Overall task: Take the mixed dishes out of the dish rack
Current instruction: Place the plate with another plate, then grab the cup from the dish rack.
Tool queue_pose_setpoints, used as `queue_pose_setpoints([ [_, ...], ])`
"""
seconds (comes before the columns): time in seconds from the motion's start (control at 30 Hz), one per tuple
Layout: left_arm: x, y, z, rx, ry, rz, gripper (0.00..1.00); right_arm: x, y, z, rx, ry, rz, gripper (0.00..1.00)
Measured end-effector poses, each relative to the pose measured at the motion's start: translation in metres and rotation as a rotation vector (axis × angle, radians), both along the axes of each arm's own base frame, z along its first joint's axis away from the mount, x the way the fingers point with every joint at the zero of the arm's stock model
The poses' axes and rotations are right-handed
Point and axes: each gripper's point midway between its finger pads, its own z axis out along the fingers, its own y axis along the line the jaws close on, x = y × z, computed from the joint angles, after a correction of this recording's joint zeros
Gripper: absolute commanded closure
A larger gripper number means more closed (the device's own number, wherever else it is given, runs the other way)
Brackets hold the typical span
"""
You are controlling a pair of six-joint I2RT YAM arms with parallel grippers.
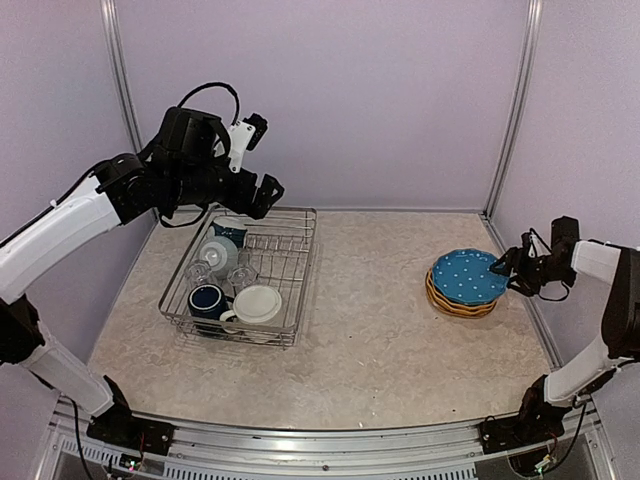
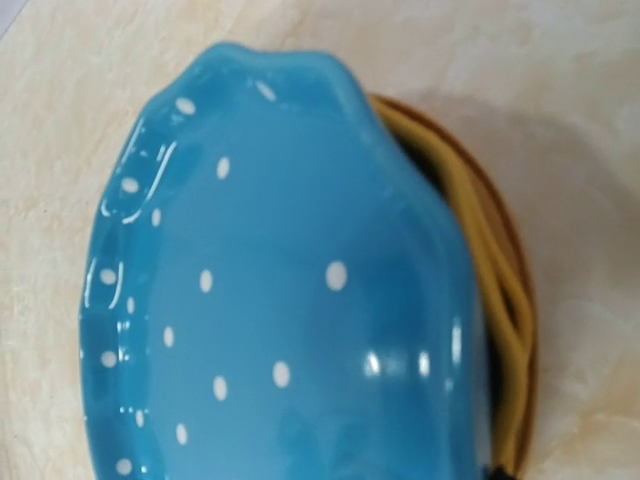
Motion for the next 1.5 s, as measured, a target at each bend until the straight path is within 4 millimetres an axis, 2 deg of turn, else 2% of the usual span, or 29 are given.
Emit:
queue_pose_setpoints([
  [0.33,0.026,0.012,-0.022,0.012,0.083,0.112,0.01,0.0,0.006,-0.005,0.01,-0.007,0.009,0.29],
  [0.5,0.031,0.018,-0.023,0.002,0.105,0.141,0.01,0.001,0.007,-0.006,0.003,-0.011,0.01,0.27],
  [0.63,0.033,0.019,-0.019,-0.009,0.113,0.157,0.01,0.001,0.005,-0.007,-0.05,-0.001,-0.006,0.2],
  [0.73,0.033,0.019,-0.016,-0.021,0.127,0.169,0.01,-0.002,0.0,0.001,-0.109,-0.011,-0.032,0.13],
  [0.83,0.034,0.022,-0.013,-0.051,0.155,0.192,0.01,-0.007,-0.008,0.017,-0.176,-0.047,-0.06,0.08],
  [0.97,0.029,0.038,-0.025,-0.097,0.245,0.248,0.01,-0.012,-0.009,0.035,-0.222,-0.092,-0.063,0.02],
  [1.13,0.0,0.063,-0.055,-0.15,0.412,0.308,0.01,-0.015,0.016,0.05,-0.238,-0.145,0.011,0.0],
  [1.23,-0.016,0.077,-0.065,-0.201,0.515,0.337,0.01,-0.017,0.035,0.056,-0.236,-0.169,0.067,0.0],
  [1.4,-0.016,0.099,-0.085,-0.25,0.65,0.421,0.01,-0.019,0.062,0.057,-0.225,-0.179,0.142,0.0],
  [1.5,-0.012,0.096,-0.107,-0.215,0.727,0.447,0.01,-0.02,0.075,0.058,-0.214,-0.183,0.169,0.0],
])
